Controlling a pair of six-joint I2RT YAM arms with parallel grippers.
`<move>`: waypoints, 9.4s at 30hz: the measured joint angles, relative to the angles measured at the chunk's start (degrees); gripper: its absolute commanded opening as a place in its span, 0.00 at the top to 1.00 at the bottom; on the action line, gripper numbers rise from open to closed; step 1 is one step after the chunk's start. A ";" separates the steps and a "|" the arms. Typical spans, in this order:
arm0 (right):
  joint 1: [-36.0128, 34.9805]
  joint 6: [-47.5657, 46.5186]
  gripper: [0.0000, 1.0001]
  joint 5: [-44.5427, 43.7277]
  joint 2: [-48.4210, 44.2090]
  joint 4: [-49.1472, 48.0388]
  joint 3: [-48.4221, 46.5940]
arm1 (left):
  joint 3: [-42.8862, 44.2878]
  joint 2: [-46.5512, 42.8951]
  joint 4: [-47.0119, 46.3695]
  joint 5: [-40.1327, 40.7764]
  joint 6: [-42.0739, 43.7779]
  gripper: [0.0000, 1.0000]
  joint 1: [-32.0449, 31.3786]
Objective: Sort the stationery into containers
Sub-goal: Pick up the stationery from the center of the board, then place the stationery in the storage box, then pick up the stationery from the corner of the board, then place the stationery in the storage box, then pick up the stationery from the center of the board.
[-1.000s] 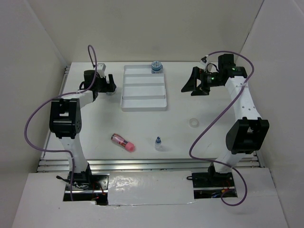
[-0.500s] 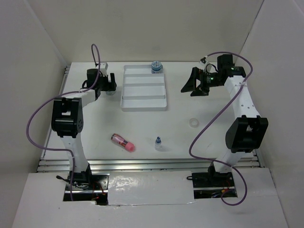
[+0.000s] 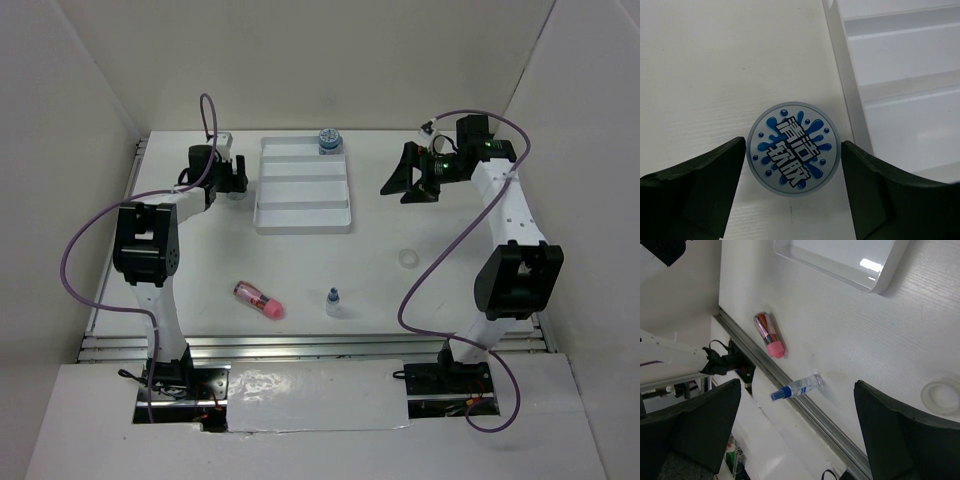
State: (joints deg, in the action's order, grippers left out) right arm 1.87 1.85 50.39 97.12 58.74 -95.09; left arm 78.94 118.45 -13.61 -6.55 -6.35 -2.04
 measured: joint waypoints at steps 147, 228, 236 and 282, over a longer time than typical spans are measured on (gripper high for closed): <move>1.64 -10.10 0.00 -7.43 -23.87 -0.76 27.06 | -32.41 -33.57 48.28 -7.98 78.16 0.83 -26.47; 5.35 -10.88 0.00 -2.95 -17.77 1.09 24.52 | -42.84 -47.08 2.10 -46.47 11.23 0.26 -2.99; 4.26 -9.20 0.00 -3.52 -20.85 1.05 24.65 | -59.06 -54.29 -12.85 -41.44 -1.22 0.27 -15.21; 5.68 -8.55 0.00 -4.28 -21.14 0.87 27.04 | -52.11 -30.18 -27.17 -33.51 15.21 0.23 -42.07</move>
State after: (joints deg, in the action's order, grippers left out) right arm 7.55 -6.70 46.11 75.99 59.61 -68.05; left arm 26.83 88.27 -40.77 -40.05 8.86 -44.12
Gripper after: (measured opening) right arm 0.998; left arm 0.776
